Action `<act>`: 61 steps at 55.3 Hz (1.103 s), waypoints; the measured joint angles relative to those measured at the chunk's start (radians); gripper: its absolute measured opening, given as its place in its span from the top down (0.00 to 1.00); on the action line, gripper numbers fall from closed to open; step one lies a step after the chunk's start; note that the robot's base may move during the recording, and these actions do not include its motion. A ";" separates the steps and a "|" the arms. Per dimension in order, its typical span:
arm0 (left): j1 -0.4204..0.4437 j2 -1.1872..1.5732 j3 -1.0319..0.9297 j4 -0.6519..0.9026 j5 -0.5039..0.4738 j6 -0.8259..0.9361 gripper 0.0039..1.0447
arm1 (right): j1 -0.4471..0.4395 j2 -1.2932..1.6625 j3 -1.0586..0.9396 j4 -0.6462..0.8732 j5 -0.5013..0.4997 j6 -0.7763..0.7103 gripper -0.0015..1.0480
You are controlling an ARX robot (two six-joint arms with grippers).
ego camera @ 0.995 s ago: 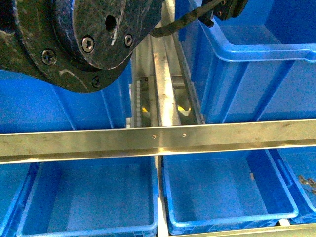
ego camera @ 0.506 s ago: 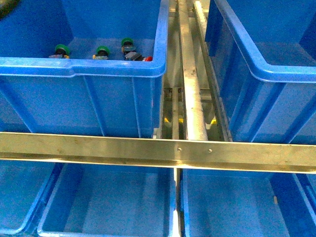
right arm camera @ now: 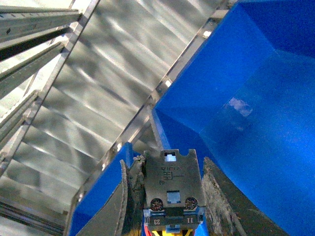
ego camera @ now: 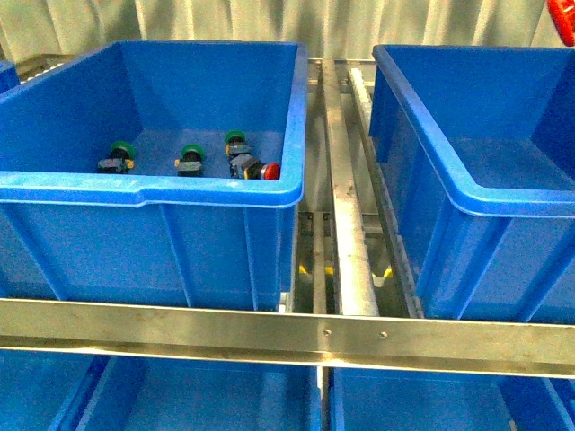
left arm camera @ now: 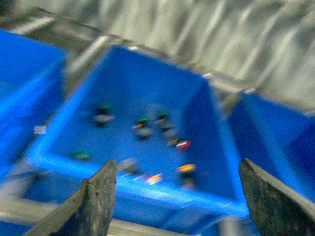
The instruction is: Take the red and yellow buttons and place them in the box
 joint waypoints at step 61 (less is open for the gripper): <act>0.166 -0.524 -0.505 -0.025 0.092 0.238 0.97 | 0.172 0.040 -0.028 0.093 0.180 -0.399 0.76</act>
